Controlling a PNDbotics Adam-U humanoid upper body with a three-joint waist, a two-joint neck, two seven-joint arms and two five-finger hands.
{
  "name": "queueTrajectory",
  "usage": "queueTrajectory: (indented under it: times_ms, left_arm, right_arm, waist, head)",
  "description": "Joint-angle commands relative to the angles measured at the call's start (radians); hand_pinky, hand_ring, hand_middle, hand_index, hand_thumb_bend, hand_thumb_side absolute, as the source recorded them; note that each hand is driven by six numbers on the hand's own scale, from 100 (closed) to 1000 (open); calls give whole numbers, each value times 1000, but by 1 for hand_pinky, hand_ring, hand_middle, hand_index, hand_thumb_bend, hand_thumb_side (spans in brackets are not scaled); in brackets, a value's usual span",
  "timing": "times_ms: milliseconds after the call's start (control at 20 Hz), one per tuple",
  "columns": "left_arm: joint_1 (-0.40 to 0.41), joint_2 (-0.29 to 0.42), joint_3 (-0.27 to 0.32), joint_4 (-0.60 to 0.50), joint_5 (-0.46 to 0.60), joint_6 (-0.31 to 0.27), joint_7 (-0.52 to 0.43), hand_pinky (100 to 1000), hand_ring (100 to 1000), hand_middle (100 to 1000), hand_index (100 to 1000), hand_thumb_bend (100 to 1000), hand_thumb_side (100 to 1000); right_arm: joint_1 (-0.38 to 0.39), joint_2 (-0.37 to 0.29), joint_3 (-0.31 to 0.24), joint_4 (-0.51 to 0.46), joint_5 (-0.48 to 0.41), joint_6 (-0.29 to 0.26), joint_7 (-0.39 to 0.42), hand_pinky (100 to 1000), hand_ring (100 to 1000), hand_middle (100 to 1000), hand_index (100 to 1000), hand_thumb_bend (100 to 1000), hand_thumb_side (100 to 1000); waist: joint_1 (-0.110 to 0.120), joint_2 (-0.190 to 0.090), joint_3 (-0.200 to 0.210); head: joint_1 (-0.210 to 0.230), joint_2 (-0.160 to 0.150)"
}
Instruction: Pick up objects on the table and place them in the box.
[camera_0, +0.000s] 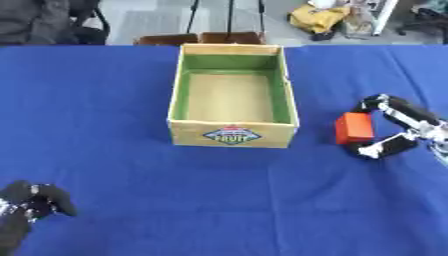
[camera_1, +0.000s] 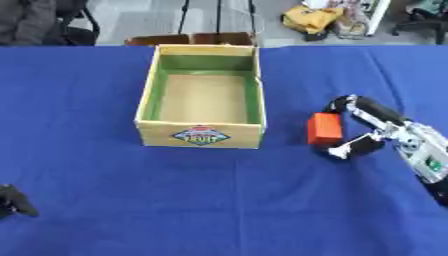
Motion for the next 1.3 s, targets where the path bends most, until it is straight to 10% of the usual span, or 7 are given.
queueTrajectory:
  times_ms: [50,1300]
  left_arm:
    - [-6,17,4,-17,-1,-4,0,631,560,505,649,227,1000]
    - [-5,24,2,-16,5,1,-5,631,558,505,646,238,1000]
  right_arm:
    - [-12,-40,-7,-39,-18,1,-20,696,553,228,365,100,100]
    - [-104,-160,-21,-279,-282,61,109,705,567,223,364,100,100]
  waist:
    - [-1,-15,-2]
    - [-22,-34,31]
  head:
    - [3,-4]
    - [0,-15]
